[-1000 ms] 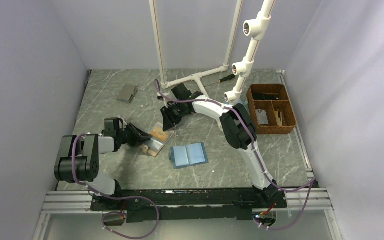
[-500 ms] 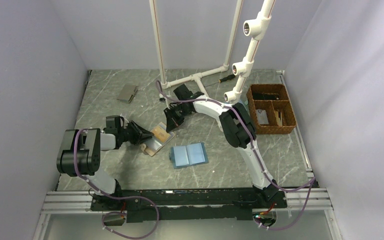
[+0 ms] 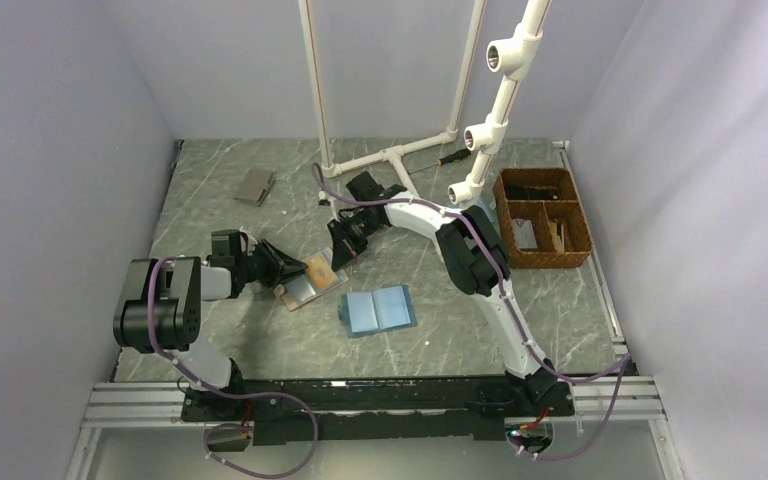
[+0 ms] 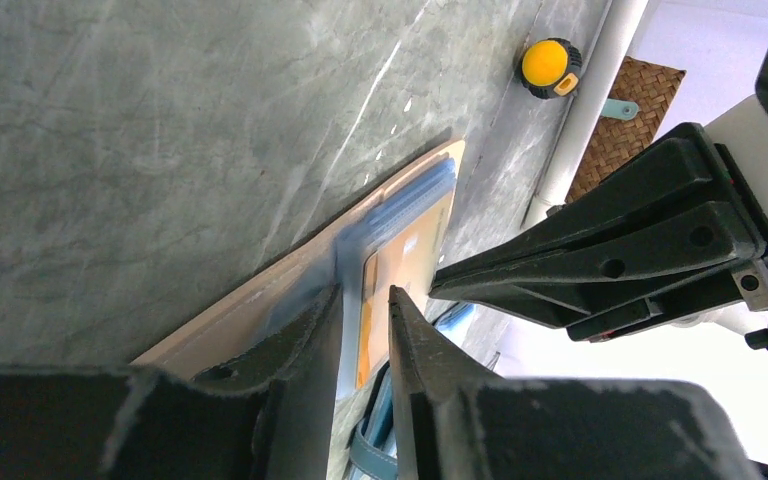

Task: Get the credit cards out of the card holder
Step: Open the card holder at the center of the board, then remove the credit card from the card holder.

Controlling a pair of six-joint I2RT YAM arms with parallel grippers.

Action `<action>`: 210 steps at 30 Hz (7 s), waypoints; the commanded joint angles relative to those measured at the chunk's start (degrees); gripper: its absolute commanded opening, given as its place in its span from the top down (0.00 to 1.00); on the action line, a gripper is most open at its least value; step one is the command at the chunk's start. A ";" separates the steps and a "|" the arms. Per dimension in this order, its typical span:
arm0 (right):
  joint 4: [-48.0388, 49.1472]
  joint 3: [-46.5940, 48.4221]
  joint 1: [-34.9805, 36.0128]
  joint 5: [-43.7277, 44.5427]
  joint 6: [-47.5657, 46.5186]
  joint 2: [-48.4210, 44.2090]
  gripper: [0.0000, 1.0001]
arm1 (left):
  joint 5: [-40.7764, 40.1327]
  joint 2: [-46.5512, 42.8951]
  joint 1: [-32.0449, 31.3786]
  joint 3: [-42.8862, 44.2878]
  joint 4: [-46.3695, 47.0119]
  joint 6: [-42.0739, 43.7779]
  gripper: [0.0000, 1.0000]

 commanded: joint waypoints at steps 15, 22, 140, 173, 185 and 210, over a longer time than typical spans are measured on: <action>-0.29 2.92 1.14 -6.55 6.57 4.16 0.98 | -0.11 -2.52 -3.86 1.55 -3.05 1.64 0.73; -0.39 3.10 0.07 -4.04 8.09 5.04 0.98 | -0.38 -3.55 -4.01 1.64 -4.47 3.45 1.00; -5.04 5.19 4.49 -1.06 6.35 7.54 1.00 | 4.49 -7.89 -2.72 -10.86 16.58 -9.09 0.68; -5.68 4.91 -0.25 -0.82 4.10 4.93 1.00 | -2.51 -15.09 -3.91 -5.74 -7.39 9.24 1.00; -5.59 4.39 -0.90 -1.63 2.29 4.28 0.98 | 3.31 -19.80 0.53 -6.13 -10.93 10.17 0.94; -8.00 6.05 -0.20 1.04 2.81 7.63 1.00 | 0.88 -2.18 -5.73 -4.41 -4.30 5.78 0.57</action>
